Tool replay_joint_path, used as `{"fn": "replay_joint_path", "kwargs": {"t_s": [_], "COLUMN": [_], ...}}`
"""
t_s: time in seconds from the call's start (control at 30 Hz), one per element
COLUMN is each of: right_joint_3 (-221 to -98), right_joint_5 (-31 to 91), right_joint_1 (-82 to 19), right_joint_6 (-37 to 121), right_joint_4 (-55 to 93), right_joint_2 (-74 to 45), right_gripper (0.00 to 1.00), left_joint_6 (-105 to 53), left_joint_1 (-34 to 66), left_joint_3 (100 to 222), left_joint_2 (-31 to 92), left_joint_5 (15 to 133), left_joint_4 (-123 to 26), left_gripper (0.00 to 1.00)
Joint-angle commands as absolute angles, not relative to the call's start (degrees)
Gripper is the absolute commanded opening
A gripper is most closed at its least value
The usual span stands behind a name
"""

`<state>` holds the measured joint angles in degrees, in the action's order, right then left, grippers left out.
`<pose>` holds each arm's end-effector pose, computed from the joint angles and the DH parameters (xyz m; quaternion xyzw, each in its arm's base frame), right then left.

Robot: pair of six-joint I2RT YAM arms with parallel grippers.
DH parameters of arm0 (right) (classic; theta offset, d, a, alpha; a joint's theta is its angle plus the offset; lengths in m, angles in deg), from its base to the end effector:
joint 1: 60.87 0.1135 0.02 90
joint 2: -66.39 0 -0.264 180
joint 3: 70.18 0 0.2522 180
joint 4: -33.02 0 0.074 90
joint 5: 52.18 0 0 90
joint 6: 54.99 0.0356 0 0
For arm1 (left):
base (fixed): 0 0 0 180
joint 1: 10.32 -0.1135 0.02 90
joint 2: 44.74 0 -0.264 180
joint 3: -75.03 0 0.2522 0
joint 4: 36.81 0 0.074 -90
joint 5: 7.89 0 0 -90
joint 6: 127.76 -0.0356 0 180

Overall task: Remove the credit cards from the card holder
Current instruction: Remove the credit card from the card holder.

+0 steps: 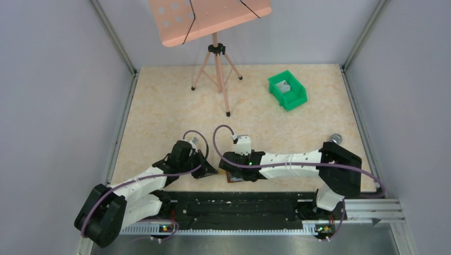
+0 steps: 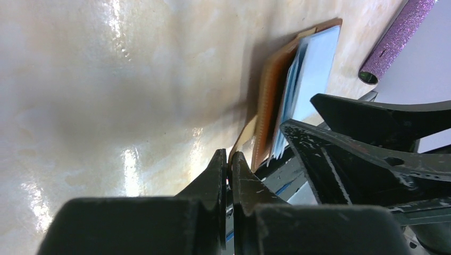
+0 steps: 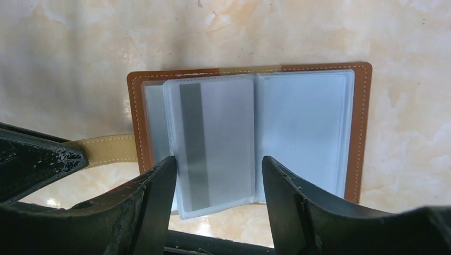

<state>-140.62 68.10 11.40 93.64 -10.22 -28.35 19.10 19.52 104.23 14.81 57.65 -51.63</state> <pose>0.1120 0.2914 0.1760 -0.0619 0.9461 0.0646 0.3111 0.1478 -0.1018 0.1382 -0.1325 0.8973 -0.3982 0.1366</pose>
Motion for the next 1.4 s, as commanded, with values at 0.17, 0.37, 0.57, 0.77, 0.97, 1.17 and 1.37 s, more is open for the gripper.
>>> {"fn": "replay_joint_path", "kwargs": {"t_s": [0.17, 0.37, 0.57, 0.77, 0.97, 1.17, 1.37], "right_joint_3": [-139.2, -137.4, -134.7, -131.3, -128.4, -124.8, -120.8], "right_joint_5": [72.2, 72.7, 72.2, 71.3, 70.3, 66.1, 59.5], "right_joint_1": [12.0, 11.8, 11.5, 10.1, 8.6, 7.3, 5.0], "right_joint_6": [94.1, 94.4, 94.7, 94.9, 93.4, 90.6, 89.5], "right_joint_4": [-13.7, -13.8, -13.6, -13.5, -11.6, -5.2, 4.7], "right_joint_2": [-23.8, -21.2, -16.4, -12.2, -8.3, -4.8, -4.0], "right_gripper": [0.6, 0.6, 0.59, 0.56, 0.55, 0.53, 0.59], "left_joint_6": [18.2, 18.0, 15.5, 14.5, 14.4, 14.2, 14.2], "left_joint_1": [19.6, 19.6, 19.6, 19.6, 19.6, 19.6, 19.6], "left_joint_3": [104.9, 105.2, 107.5, 109.2, 109.7, 110.4, 110.8], "left_joint_2": [13.3, 13.2, 13.5, 13.8, 14.9, 15.3, 15.4], "left_joint_5": [59.2, 59.3, 61.4, 62.7, 62.9, 63.5, 63.6], "left_joint_4": [-52.8, -53.5, -57.2, -59.6, -59.6, -60.3, -60.6], "left_gripper": [0.0, 0.0, 0.0, 0.0, 0.0, 0.0, 0.0]}}
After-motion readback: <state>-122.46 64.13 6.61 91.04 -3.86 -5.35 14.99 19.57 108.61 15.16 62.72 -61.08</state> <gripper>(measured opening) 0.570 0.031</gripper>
